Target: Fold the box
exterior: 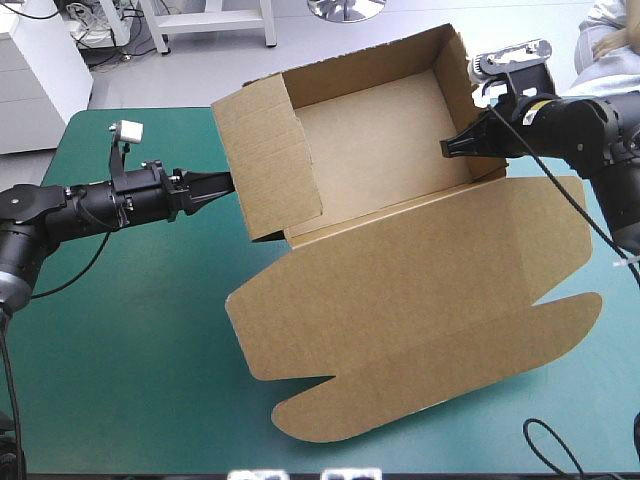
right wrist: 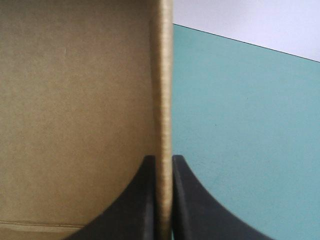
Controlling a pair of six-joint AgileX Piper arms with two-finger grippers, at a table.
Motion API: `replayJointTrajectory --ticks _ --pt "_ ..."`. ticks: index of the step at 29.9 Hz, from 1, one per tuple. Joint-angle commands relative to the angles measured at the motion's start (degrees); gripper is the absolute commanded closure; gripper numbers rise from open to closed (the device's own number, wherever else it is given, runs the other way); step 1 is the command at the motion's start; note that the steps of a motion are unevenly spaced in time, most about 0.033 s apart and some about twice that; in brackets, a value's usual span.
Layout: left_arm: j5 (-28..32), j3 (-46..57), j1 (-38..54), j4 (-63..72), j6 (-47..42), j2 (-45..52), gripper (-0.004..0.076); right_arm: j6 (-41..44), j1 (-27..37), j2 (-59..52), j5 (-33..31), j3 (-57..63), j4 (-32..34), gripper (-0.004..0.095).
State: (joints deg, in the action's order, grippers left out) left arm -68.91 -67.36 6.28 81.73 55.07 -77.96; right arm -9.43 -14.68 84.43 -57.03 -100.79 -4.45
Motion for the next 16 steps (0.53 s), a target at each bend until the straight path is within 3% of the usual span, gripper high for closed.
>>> replayJointTrajectory --ticks 1,4,10,16 --pt "-3.02 -1.94 -0.27 8.13 0.30 1.63 0.0677 0.00 0.12 -2.10 5.16 -1.72 -1.94 0.0927" --pt "-5.36 -1.94 -0.27 13.02 1.37 1.63 0.0571 0.00 0.12 -1.86 5.16 -1.72 -1.94 0.0926" --pt "-5.36 -2.08 -1.38 12.03 1.68 1.38 0.0278 0.00 0.12 -1.77 5.95 -1.72 -2.99 0.0925" --pt "-4.47 -2.08 -3.69 12.85 1.51 0.78 0.0265 0.00 0.12 -1.77 6.00 -1.72 -3.00 0.0925"
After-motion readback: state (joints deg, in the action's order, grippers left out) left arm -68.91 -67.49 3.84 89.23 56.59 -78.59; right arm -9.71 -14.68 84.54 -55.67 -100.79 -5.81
